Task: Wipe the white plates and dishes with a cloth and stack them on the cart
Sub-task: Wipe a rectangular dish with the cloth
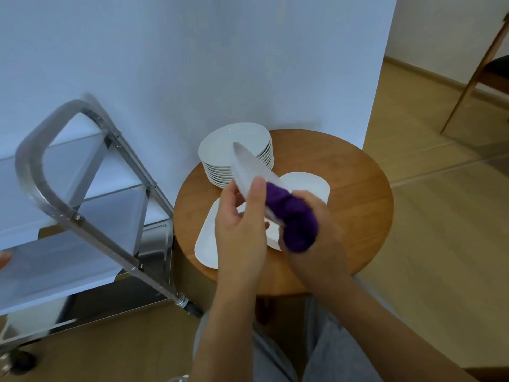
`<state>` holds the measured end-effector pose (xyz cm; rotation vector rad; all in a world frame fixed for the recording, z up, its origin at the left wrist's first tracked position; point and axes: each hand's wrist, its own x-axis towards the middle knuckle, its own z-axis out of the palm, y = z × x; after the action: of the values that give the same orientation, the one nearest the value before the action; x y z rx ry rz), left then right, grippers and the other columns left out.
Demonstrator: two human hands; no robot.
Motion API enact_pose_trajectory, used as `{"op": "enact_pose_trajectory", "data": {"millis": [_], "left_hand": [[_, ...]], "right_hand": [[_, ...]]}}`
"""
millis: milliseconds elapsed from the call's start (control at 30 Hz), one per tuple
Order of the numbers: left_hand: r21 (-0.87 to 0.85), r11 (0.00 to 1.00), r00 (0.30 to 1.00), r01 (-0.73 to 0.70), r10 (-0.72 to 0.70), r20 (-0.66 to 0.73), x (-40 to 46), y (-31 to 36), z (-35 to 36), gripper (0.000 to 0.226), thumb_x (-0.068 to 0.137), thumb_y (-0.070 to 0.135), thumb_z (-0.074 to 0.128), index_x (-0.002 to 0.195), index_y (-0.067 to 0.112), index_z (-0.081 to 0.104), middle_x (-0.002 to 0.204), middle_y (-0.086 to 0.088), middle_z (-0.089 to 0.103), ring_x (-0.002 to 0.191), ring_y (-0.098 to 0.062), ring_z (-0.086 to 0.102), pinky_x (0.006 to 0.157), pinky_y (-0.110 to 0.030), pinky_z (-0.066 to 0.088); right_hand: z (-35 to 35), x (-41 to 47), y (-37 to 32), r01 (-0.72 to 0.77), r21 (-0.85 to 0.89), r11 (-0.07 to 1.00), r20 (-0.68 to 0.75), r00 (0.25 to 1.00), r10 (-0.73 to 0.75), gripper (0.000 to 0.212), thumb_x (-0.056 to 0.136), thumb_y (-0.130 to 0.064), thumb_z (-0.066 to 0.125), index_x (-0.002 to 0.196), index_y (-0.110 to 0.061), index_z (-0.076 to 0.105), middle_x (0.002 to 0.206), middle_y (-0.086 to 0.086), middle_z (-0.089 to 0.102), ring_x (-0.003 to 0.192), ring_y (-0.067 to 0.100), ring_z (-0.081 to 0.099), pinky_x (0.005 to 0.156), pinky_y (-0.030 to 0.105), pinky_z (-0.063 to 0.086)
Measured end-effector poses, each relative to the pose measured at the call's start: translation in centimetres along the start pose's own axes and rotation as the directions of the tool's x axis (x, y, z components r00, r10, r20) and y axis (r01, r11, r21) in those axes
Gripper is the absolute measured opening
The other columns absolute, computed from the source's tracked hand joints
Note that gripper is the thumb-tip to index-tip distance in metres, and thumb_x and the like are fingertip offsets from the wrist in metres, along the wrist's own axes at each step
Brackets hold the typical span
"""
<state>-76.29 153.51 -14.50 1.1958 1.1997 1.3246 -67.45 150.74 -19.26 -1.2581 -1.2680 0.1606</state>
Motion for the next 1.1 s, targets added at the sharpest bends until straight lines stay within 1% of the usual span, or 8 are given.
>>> {"op": "enact_pose_trajectory", "data": {"millis": [167,267,367,500,633,800,1000,1100], "left_hand": [[0.051,0.975,0.963,0.218,-0.206,-0.174,0.2,-3.1,-2.1,0.075,0.066,0.067,0.061,0.131,0.041,0.036,0.132,0.011,0.048,0.122,-0.016,0.047,0.097,-0.041,0.043],[-0.522,0.675,0.85,0.521,-0.467,0.244,-0.8,-5.0,-2.7,0.087,0.063,0.036,0.079,0.139,0.023,0.038,0.134,-0.007,0.054,0.122,-0.029,0.051,0.093,-0.049,0.048],[-0.715,0.511,0.876,0.476,-0.349,0.333,-1.1,-5.3,-2.7,0.071,0.066,0.008,0.072,0.131,0.023,0.048,0.126,-0.013,0.06,0.114,-0.034,0.058,0.084,-0.052,0.053],[-0.675,0.621,0.916,0.398,-0.306,0.259,-0.4,-5.0,-4.3,0.048,0.08,0.018,0.059,0.127,0.02,0.052,0.124,-0.012,0.062,0.114,-0.032,0.059,0.087,-0.056,0.049],[-0.532,0.744,0.914,0.404,-0.296,0.279,-0.7,-4.2,-5.3,0.04,0.073,0.041,0.056,0.107,0.024,0.067,0.111,-0.007,0.069,0.101,-0.026,0.066,0.08,-0.044,0.056],[-0.413,0.83,0.92,0.375,-0.276,0.279,-1.2,-4.1,-3.6,0.041,0.069,0.049,0.049,0.105,0.03,0.056,0.095,0.002,0.074,0.086,-0.016,0.071,0.062,-0.03,0.058],[-0.392,0.852,0.934,0.346,-0.273,0.231,-1.0,-4.3,-3.2,0.038,0.091,0.047,0.038,0.114,0.024,0.057,0.104,0.0,0.072,0.098,-0.016,0.067,0.082,-0.034,0.055],[-0.49,0.786,0.926,0.377,-0.319,0.201,-0.8,-5.1,-4.3,0.032,0.101,0.032,0.023,0.101,0.026,0.054,0.078,0.019,0.072,0.081,0.002,0.067,0.065,-0.012,0.052]], "right_hand": [[-1.8,2.4,0.4,-0.523,0.59,0.616,0.141,0.817,0.559,0.061,0.063,0.0,0.079,0.109,-0.031,0.054,0.104,-0.005,0.066,0.096,0.015,0.065,0.069,0.023,0.056],[-2.0,2.6,0.9,-0.559,0.801,0.213,0.366,0.74,0.565,0.057,0.06,0.007,0.069,0.113,-0.011,0.06,0.102,0.011,0.071,0.09,0.027,0.069,0.067,0.036,0.057],[-1.8,1.6,1.7,-0.707,0.693,0.142,0.523,0.628,0.576,0.051,0.061,-0.002,0.068,0.111,-0.01,0.063,0.102,0.012,0.072,0.089,0.028,0.07,0.065,0.035,0.057],[-2.5,1.3,3.5,-0.735,0.604,0.309,0.284,0.56,0.778,0.065,0.062,-0.018,0.078,0.123,-0.023,0.055,0.107,0.004,0.069,0.093,0.025,0.068,0.072,0.039,0.057],[-3.3,3.1,4.0,-0.558,0.517,0.649,0.01,0.762,0.647,0.056,0.078,-0.024,0.072,0.126,-0.037,0.046,0.109,-0.015,0.061,0.097,0.009,0.063,0.072,0.021,0.054],[-0.7,4.7,2.3,-0.332,-0.039,0.942,0.139,0.932,0.334,0.053,0.085,-0.018,0.067,0.134,-0.017,0.048,0.141,0.006,0.044,0.13,0.021,0.039,0.11,0.033,0.03],[2.8,0.1,-2.4,-0.135,-0.079,0.988,0.372,0.915,0.155,0.055,0.085,-0.04,0.055,0.138,-0.031,0.041,0.148,-0.006,0.034,0.136,0.012,0.028,0.11,0.026,0.024],[3.7,-1.9,-3.2,0.017,-0.084,0.996,0.395,0.918,0.018,0.053,0.082,-0.036,0.059,0.133,-0.025,0.05,0.144,-0.001,0.043,0.131,0.011,0.034,0.109,0.026,0.024]]}}
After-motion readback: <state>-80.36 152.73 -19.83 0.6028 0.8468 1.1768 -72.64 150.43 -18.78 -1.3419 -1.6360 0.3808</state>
